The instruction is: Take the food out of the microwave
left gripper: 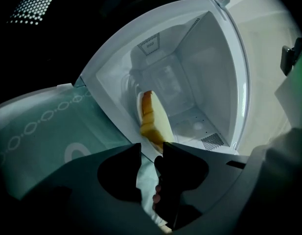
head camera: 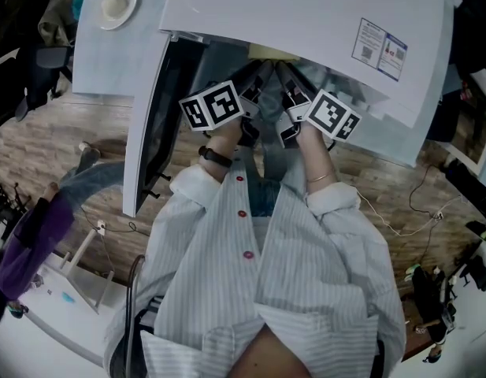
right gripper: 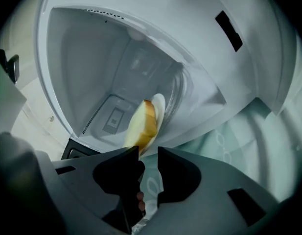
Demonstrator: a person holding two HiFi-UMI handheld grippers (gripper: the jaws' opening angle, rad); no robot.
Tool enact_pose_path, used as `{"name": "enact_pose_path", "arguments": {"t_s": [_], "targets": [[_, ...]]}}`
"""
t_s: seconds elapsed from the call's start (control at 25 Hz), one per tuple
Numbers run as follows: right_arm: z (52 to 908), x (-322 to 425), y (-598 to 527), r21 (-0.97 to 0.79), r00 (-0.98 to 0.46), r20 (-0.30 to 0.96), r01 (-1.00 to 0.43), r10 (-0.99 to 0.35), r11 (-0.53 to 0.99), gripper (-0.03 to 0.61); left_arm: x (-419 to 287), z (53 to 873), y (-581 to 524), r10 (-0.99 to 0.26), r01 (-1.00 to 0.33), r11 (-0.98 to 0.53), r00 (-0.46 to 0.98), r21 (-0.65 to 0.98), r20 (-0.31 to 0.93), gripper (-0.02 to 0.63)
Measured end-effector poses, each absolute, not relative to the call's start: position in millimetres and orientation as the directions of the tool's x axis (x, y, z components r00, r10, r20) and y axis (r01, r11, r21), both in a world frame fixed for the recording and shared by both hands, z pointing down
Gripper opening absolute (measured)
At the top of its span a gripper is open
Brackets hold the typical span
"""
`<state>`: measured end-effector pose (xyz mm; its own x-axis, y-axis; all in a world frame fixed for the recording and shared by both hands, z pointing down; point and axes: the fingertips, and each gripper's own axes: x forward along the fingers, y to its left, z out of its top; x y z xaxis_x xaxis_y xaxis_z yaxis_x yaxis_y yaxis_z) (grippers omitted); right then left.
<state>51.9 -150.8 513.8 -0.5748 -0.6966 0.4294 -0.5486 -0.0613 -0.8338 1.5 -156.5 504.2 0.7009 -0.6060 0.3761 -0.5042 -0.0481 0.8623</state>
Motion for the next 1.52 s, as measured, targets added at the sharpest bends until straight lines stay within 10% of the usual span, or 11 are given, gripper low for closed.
{"name": "enact_pose_path", "arguments": {"t_s": [1.4, 1.52], "targets": [[515, 47, -156, -0.930, -0.604, 0.349, -0.314, -0.717, -0.188, 0.043, 7, 509, -170, -0.619, -0.402, 0.049, 0.706, 0.914, 0.344, 0.130], [514, 47, -157, -0.932, -0.607, 0.343, -0.317, -0.717, -0.177, 0.043, 9, 508, -168, -0.615, -0.407, 0.046, 0.708, 0.912, 0.347, 0.059]]}}
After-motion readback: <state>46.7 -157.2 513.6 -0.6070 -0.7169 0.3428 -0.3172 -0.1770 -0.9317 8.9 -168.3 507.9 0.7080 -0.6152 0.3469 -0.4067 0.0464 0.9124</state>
